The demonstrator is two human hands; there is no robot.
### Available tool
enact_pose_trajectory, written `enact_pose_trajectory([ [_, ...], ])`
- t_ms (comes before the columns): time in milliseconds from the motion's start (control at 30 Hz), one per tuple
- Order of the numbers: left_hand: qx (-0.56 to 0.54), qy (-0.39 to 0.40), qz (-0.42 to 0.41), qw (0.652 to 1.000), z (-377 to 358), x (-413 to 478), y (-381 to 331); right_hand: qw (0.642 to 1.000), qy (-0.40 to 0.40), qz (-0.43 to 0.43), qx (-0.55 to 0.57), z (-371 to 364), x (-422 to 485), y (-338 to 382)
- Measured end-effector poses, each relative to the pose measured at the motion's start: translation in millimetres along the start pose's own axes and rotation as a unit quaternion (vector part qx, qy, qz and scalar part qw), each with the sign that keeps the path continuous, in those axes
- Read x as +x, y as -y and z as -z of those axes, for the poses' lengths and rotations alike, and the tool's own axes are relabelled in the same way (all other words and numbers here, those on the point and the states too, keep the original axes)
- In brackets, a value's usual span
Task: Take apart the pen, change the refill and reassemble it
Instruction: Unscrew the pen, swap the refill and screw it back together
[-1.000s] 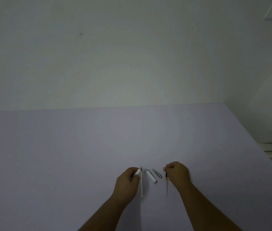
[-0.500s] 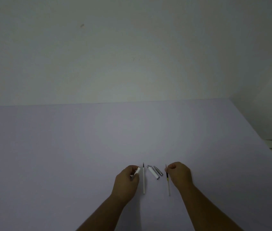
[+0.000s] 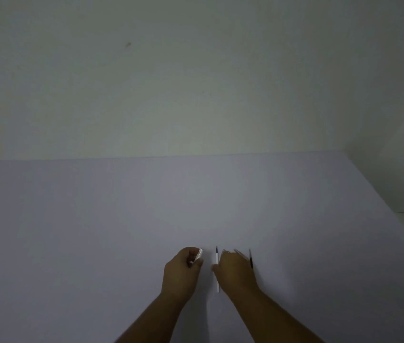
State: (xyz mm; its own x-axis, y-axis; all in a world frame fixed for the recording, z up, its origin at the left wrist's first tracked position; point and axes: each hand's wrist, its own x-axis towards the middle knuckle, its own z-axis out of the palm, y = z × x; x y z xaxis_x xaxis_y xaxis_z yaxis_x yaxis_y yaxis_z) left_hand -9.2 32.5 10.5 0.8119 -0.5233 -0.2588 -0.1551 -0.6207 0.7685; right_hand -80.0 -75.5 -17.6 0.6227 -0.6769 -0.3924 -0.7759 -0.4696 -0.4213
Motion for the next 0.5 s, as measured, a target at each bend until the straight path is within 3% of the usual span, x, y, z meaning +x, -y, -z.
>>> enact_pose_trajectory([
  [267, 0.01, 0.006, 0.005, 1.0, 4.7, -2.2, 6.9, 0.997, 0.004, -0.067, 0.035, -8.6, -5.1, 9.4],
  [367, -0.002, 0.012, 0.006, 1.0, 5.9, -2.4, 6.6, 0.99, -0.045, -0.057, 0.124, 0.9, -4.6, 11.1],
  [500, 0.009, 0.026, -0.001, 1.0, 5.0, -3.3, 3.6, 0.941, -0.124, -0.055, 0.309, 18.0, -2.8, 12.7],
])
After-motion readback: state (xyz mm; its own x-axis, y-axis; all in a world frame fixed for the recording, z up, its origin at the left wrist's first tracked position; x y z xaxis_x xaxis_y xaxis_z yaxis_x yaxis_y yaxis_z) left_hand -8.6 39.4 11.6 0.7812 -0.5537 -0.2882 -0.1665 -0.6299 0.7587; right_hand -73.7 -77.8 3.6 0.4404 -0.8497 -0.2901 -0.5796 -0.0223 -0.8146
